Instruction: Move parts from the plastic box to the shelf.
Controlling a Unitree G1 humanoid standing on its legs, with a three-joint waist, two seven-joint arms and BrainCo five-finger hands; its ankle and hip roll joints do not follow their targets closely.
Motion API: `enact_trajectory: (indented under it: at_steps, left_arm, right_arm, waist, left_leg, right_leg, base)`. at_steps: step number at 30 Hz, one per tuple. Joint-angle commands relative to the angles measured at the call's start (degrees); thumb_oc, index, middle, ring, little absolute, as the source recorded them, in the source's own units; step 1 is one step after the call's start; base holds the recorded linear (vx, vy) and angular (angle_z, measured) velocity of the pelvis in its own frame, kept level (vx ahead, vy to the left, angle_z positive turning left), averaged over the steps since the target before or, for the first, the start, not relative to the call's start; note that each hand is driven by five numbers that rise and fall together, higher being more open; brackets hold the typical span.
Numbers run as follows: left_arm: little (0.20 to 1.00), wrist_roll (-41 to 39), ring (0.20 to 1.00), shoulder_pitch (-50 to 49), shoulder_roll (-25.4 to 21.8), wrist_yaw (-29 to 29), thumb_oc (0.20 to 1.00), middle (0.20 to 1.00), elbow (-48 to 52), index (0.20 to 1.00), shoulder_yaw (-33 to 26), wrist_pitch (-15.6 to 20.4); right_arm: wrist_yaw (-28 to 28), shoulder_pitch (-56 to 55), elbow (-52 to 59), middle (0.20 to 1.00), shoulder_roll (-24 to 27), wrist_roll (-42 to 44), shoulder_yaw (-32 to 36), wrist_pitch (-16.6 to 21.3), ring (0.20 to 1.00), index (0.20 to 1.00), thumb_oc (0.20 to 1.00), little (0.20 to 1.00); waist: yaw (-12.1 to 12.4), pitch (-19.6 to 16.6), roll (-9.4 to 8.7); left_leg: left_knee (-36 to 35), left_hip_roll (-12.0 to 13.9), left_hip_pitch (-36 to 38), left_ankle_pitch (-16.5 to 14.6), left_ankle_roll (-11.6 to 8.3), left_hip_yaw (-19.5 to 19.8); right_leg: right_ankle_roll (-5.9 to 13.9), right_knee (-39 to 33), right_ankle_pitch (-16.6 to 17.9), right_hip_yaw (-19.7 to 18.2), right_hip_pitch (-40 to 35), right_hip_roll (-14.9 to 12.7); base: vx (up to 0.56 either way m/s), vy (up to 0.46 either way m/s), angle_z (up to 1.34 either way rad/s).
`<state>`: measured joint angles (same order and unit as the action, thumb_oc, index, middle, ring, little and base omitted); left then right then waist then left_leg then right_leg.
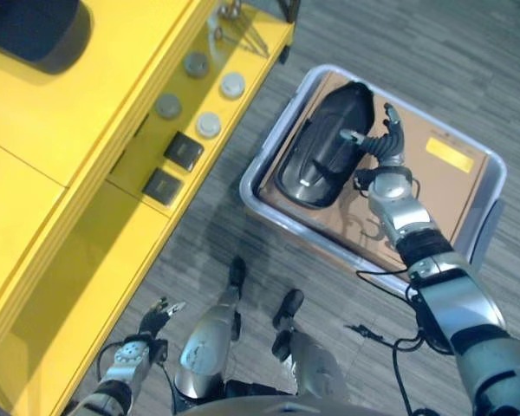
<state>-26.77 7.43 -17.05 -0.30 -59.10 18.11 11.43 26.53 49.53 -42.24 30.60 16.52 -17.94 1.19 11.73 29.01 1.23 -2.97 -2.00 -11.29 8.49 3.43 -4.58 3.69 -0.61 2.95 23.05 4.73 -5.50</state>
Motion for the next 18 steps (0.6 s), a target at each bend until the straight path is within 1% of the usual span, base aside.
enact_trajectory:
  at_steps: [1, 2, 3, 5, 6, 7, 8, 9, 10, 11, 12, 13, 15, 18]
  left_arm:
    - [1.000, -2.0, 1.000, -0.2, -0.7, 0.5, 1.000, 1.000, -0.5, 1.000, 1.7, 1.5]
    - [1.000, -2.2, 1.000, 0.0, -0.6, 0.5, 1.000, 1.000, -0.3, 1.000, 1.8, 1.4]
    - [1.000, -2.8, 1.000, 0.7, -0.1, 0.5, 1.000, 1.000, 0.0, 1.000, 2.2, 1.5]
    - [1.000, -3.3, 1.000, 1.3, 0.4, 0.5, 1.000, 1.000, 0.2, 1.000, 2.5, 1.6]
    - [1.000, -3.4, 1.000, 1.3, 0.5, 0.5, 1.000, 1.000, 0.2, 1.000, 2.6, 1.6]
    - [1.000, -3.7, 1.000, 1.4, 0.6, 0.5, 1.000, 1.000, 0.3, 1.000, 2.9, 1.7]
    - [1.000, -4.1, 1.000, 1.9, 0.8, 0.4, 1.000, 1.000, 0.5, 1.000, 3.1, 1.5]
    - [1.000, -4.1, 1.000, 2.0, 0.8, 0.3, 1.000, 1.000, 0.5, 1.000, 3.1, 1.4]
    - [1.000, -4.1, 1.000, 2.3, 0.9, 0.3, 1.000, 1.000, 0.6, 1.000, 3.2, 1.2]
    - [1.000, -4.1, 1.000, 2.3, 0.9, 0.3, 1.000, 1.000, 0.6, 1.000, 3.2, 1.2]
    - [1.000, -4.1, 1.000, 2.4, 1.1, 0.4, 1.000, 1.000, 0.6, 1.000, 3.4, 1.1]
    - [1.000, -4.2, 1.000, 2.5, 1.0, 0.4, 1.000, 1.000, 0.7, 1.000, 3.5, 1.0]
    - [1.000, -4.0, 1.000, 2.5, 0.9, 0.0, 1.000, 1.000, 0.5, 1.000, 3.6, 1.4]
    - [1.000, -3.3, 1.000, 2.2, 0.7, 0.1, 1.000, 1.000, 0.7, 1.000, 4.0, 2.0]
  right_arm:
    - [1.0, 2.5, 0.3, 1.000, 3.9, 0.9, -3.7, -1.0, 1.000, 1.000, 1.000, 1.000]
    - [1.9, 2.7, 0.0, 1.000, 3.7, 0.4, -4.0, -1.8, 1.000, 1.000, 1.000, 1.000]
    - [3.2, 3.0, -1.8, 1.000, 3.3, -0.6, -4.6, -3.9, 1.000, 1.000, 1.000, 1.000]
    - [4.5, 3.1, -3.0, 1.000, 3.0, -1.5, -5.2, -5.3, 1.000, 1.000, 1.000, 1.000]
    - [4.3, 3.1, -3.2, 1.000, 2.9, -1.6, -5.2, -5.7, 1.000, 1.000, 1.000, 1.000]
    - [4.1, 3.2, -3.7, 1.000, 2.8, -1.6, -5.5, -7.0, 1.000, 1.000, 1.000, 1.000]
    - [1.6, 3.7, -5.1, 1.000, 2.6, -1.5, -6.1, -9.7, 1.000, 1.000, 1.000, 1.000]
    - [1.0, 3.8, -5.3, 0.868, 2.6, -1.4, -6.2, -10.2, 0.868, 0.868, 0.868, 0.868]
    - [-1.1, 4.1, -7.3, 0.200, 2.3, -0.6, -7.3, -11.2, 0.200, 0.200, 0.200, 0.200]
    - [-1.1, 4.2, -7.3, 0.200, 2.3, -0.6, -7.3, -11.2, 0.200, 0.200, 0.200, 0.200]
    - [-4.2, 4.3, -9.3, 0.200, 2.0, -0.7, -8.3, -12.8, 0.200, 0.200, 0.200, 0.200]
    - [-4.8, 4.4, -10.7, 0.200, 2.1, -0.4, -9.0, -12.6, 0.200, 0.200, 0.200, 0.200]
    - [-4.7, 4.7, -13.0, 0.200, 2.1, -0.3, -9.8, -12.9, 0.200, 0.200, 0.200, 0.200]
    - [-5.1, 4.7, -17.0, 0.200, 2.8, -0.3, -8.8, -14.5, 0.200, 0.200, 0.200, 0.200]
  waist:
    - [-0.4, -1.9, 0.38]
    - [-0.4, -1.7, 0.56]
    - [-0.5, -1.0, 1.03]
    - [-0.7, -0.6, 1.43]
    - [-0.7, -0.6, 1.49]
    - [-0.8, -0.4, 1.69]
    - [-0.9, 0.2, 2.02]
    - [-0.9, 0.1, 2.05]
    - [-0.8, 0.5, 2.35]
    - [-0.8, 0.5, 2.36]
    - [-0.7, 0.6, 2.49]
    - [-0.6, 0.7, 2.55]
    - [-0.4, 0.7, 2.62]
    - [0.0, 0.2, 2.66]
  left_leg:
    - [2.3, 0.0, 0.9, -7.4, -1.42, 0.5]
    - [2.3, 0.0, 0.8, -7.3, -1.47, 0.6]
    - [2.1, 0.0, 0.8, -7.2, -1.63, 0.6]
    - [1.9, -0.1, 0.7, -7.0, -1.71, 0.6]
    - [1.9, -0.1, 0.6, -7.0, -1.73, 0.6]
    - [1.9, -0.1, 0.5, -6.9, -1.82, 0.6]
    - [1.6, -0.1, 0.8, -6.9, -1.90, 0.6]
    - [1.6, -0.1, 0.5, -6.8, -1.91, 0.6]
    - [1.3, 0.0, 0.7, -6.6, -2.08, 0.6]
    - [1.3, 0.0, 0.7, -6.6, -2.08, 0.6]
    - [1.1, 0.0, 0.8, -6.4, -2.24, 0.7]
    - [0.9, 0.0, 0.8, -6.3, -2.32, 0.7]
    - [0.7, 0.0, 1.0, -6.2, -2.46, 0.8]
    - [0.2, 0.1, 1.7, -6.1, -2.57, 1.2]
  right_leg:
    - [2.01, 3.4, -1.8, -4.2, 3.0, -2.8]
    - [1.99, 3.5, -1.9, -4.2, 3.2, -2.9]
    - [2.03, 3.9, -1.9, -4.1, 3.6, -3.1]
    - [1.97, 3.9, -1.9, -4.2, 4.0, -3.2]
    - [1.96, 4.0, -1.9, -4.2, 4.1, -3.2]
    - [1.97, 4.1, -1.9, -4.2, 4.3, -3.3]
    - [1.92, 4.4, -2.1, -4.3, 4.4, -3.4]
    - [1.90, 4.2, -1.9, -4.3, 4.6, -3.4]
    - [1.83, 4.5, -2.1, -4.3, 4.6, -3.5]
    - [1.83, 4.5, -2.1, -4.3, 4.6, -3.5]
    - [1.73, 4.5, -2.2, -4.2, 4.6, -3.6]
    - [1.68, 4.4, -2.2, -4.1, 4.5, -3.6]
    - [1.68, 4.2, -2.1, -3.8, 4.3, -3.7]
    - [1.69, 4.2, -2.3, -3.2, 3.7, -3.8]
  base:
    - [-0.03, 0.042, 0.01]
    - [-0.06, 0.086, -0.01]
    - [-0.05, 0.070, -0.01]
    - [-0.04, 0.065, -0.01]
    - [-0.03, 0.059, 0.00]
    - [-0.03, 0.057, -0.01]
    - [-0.03, 0.056, -0.01]
    - [-0.03, 0.057, -0.02]
    - [0.00, 0.000, 0.00]
    - [-0.02, 0.033, -0.02]
    - [0.00, 0.000, 0.00]
    - [0.00, 0.000, 0.00]
    - [0.00, 0.000, 0.00]
    - [0.00, -0.019, 0.04]
